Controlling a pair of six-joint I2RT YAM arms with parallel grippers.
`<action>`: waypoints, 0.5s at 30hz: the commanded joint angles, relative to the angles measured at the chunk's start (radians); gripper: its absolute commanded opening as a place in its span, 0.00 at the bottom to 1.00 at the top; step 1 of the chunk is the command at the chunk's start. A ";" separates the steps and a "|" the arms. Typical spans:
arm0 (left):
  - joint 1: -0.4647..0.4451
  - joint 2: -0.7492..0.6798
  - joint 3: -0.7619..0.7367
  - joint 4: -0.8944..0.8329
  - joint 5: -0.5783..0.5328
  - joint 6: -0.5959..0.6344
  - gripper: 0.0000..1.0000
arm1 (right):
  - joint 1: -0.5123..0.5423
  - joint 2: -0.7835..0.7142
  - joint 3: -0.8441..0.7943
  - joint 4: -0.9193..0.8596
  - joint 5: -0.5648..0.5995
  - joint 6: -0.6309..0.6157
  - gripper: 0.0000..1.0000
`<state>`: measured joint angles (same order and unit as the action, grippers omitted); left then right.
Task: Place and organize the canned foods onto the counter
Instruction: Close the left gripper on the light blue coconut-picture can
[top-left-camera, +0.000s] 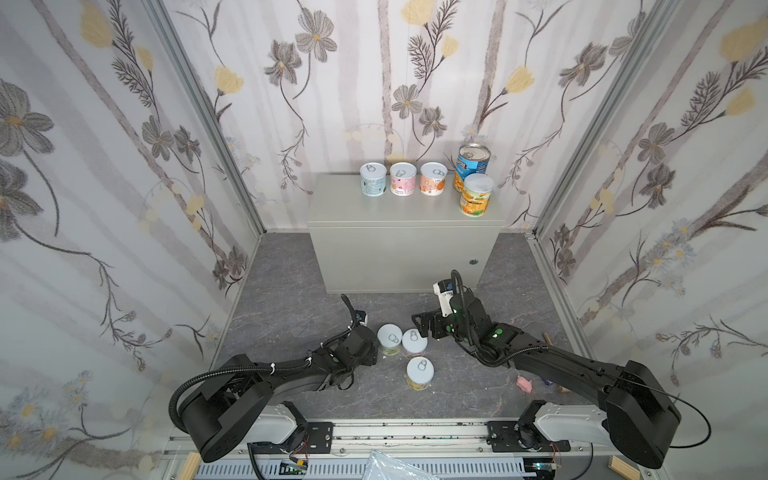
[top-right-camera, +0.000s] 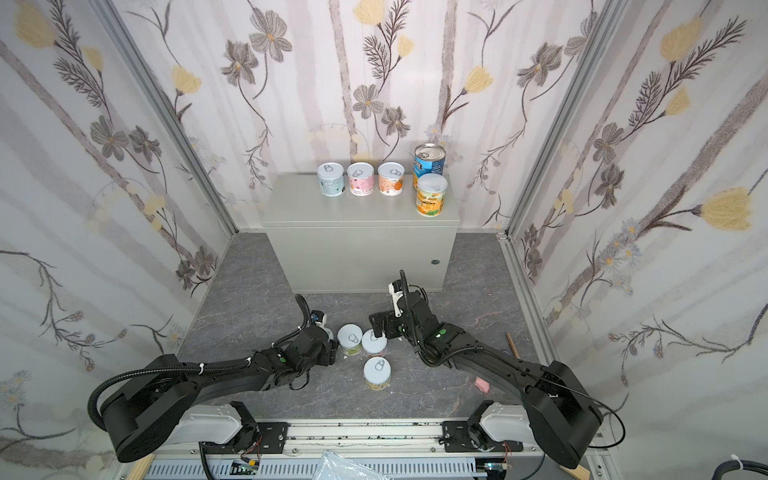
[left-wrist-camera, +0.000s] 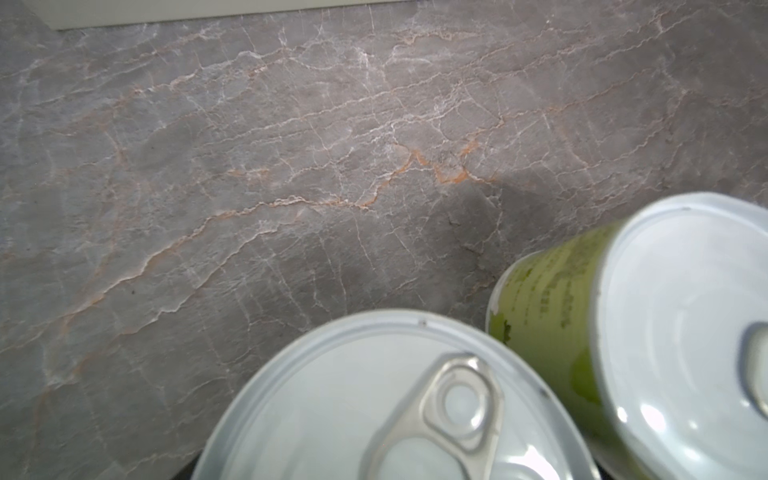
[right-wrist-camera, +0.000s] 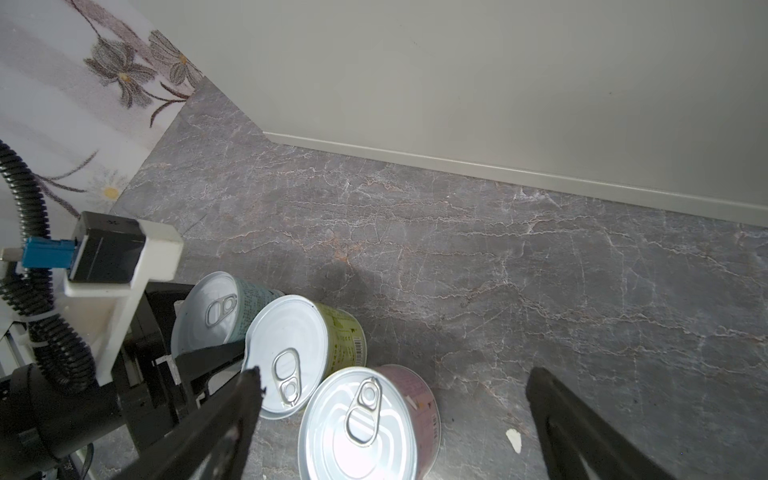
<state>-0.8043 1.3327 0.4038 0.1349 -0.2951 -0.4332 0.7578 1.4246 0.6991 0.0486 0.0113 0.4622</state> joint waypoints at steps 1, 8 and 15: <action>0.004 0.002 0.007 0.036 -0.008 -0.008 0.52 | 0.001 0.005 0.009 0.008 0.010 0.003 1.00; 0.019 -0.089 0.071 -0.132 -0.084 -0.073 0.00 | 0.000 -0.023 -0.005 0.065 -0.037 -0.019 1.00; 0.061 -0.251 0.247 -0.391 -0.125 -0.087 0.00 | 0.002 -0.119 -0.051 0.219 -0.133 -0.099 1.00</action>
<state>-0.7532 1.1210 0.5823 -0.1516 -0.3599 -0.5056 0.7582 1.3308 0.6544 0.1505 -0.0734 0.4129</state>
